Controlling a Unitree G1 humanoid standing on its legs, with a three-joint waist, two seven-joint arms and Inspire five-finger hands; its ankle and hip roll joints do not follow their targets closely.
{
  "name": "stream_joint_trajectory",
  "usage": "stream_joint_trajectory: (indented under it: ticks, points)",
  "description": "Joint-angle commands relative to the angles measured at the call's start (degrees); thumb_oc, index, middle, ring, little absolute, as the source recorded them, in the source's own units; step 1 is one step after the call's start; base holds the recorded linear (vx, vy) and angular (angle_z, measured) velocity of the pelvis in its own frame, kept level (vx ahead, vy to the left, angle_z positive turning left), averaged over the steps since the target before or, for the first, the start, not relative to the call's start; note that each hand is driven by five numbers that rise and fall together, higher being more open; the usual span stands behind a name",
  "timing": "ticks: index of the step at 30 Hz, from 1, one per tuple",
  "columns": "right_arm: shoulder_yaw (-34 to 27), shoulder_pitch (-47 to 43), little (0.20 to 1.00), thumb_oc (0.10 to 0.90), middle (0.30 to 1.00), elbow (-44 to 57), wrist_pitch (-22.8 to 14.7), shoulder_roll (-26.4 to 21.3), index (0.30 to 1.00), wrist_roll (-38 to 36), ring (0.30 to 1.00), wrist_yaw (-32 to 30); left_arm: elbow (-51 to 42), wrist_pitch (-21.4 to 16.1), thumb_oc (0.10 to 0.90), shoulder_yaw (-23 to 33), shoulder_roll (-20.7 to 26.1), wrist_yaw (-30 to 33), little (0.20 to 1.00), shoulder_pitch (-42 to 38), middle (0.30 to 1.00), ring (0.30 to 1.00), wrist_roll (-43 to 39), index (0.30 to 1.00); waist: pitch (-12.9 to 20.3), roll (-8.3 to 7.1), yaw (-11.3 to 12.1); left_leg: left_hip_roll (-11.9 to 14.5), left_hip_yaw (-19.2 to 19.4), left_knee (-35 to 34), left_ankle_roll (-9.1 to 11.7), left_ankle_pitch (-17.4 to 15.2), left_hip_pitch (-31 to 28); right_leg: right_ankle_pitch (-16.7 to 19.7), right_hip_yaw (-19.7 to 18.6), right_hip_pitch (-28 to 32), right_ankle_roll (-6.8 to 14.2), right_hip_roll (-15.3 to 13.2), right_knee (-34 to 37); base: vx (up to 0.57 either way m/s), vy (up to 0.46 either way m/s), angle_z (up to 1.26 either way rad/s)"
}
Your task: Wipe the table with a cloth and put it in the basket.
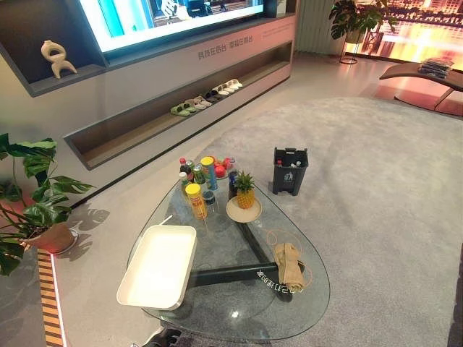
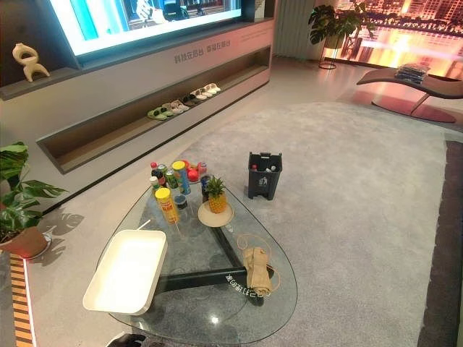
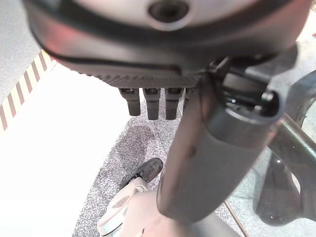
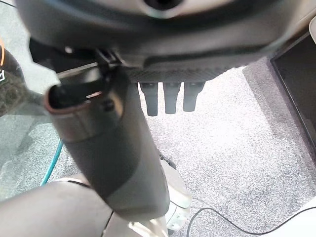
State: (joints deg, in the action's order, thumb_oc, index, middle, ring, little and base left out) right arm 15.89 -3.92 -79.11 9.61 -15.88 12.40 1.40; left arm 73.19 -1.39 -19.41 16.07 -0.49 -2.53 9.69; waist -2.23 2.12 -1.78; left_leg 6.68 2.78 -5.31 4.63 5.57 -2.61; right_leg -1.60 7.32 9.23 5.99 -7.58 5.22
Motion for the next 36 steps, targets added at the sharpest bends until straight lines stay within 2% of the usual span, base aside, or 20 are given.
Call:
stream_joint_trajectory:
  ticks: [1, 10, 24, 28, 33, 36]
  points:
    - [1.3, -6.1, 0.900, 0.800, 0.900, -2.8, 0.6, 0.1, 0.900, 1.2, 0.900, -0.5, 2.6, -1.3, 0.800, -0.2, -1.0, 0.8, 0.900, -6.0, 0.900, 0.900, 1.8, 0.900, -2.8, -1.53, 1.5, -1.4, 1.7, 0.3, -1.0, -6.2, -3.5, 3.1, 0.3, -2.6, 0.3, -0.8, -0.2, 0.00, 0.000, 0.00]
    - [1.2, -6.1, 0.900, 0.800, 0.900, -2.8, 0.8, 0.0, 0.900, 1.3, 0.900, -0.7, 2.6, -0.8, 0.800, -0.2, -0.8, 0.9, 0.900, -6.1, 0.900, 0.900, 1.7, 0.900, -2.7, -1.55, 1.5, -1.4, 1.8, 0.3, -1.0, -6.2, -3.5, 3.1, 0.3, -2.6, 0.3, -0.8, -0.2, 0.00, 0.000, 0.00]
    - [-1.1, -5.8, 0.900, 0.800, 0.900, -4.3, 4.1, -1.7, 0.900, 1.0, 0.900, -1.4, 3.2, -0.2, 0.800, 1.8, -0.1, 1.7, 0.900, -5.8, 0.900, 0.900, -0.1, 0.900, -2.6, -1.63, 1.7, -1.4, 1.4, 0.3, -0.9, -6.2, -3.9, 2.9, 0.1, -2.1, 0.2, -0.5, -0.2, 0.01, 0.000, 0.00]
    - [-3.0, -5.5, 0.900, 0.800, 0.900, -5.1, 5.1, -2.8, 0.900, -0.9, 0.900, -2.0, 3.4, -0.2, 0.800, 3.3, 0.7, 1.8, 0.900, -5.4, 0.900, 0.900, -1.6, 0.900, -2.7, -1.56, 1.7, -1.5, 1.1, 0.3, -0.8, -5.9, -3.4, 3.3, -0.3, -2.5, 0.4, -0.4, -0.2, 0.06, 0.000, 0.01]
    - [-5.1, -5.0, 0.900, 0.800, 0.900, -5.3, 5.7, -5.1, 0.900, -1.0, 0.900, -2.4, 3.1, -0.5, 0.800, 6.2, 2.8, 2.6, 0.900, -4.8, 0.900, 0.900, -6.1, 0.900, -4.2, -1.38, 1.6, -1.9, 1.1, 0.3, -0.7, -5.0, -1.5, 4.5, -1.1, -4.6, 0.9, -0.4, -0.2, 0.06, 0.006, 0.00]
    - [-4.1, -6.9, 0.900, 0.800, 0.900, -4.4, 6.6, -5.9, 0.900, -1.5, 0.900, -2.8, 1.8, 0.0, 0.800, 7.8, 4.1, 2.4, 0.900, -7.3, 0.900, 0.900, -12.7, 0.900, -7.1, -1.00, 1.6, -2.2, 1.5, 0.3, -0.9, -4.1, 1.6, 5.6, -1.4, -8.1, 0.8, -0.7, -0.2, -0.14, 0.039, -0.07]
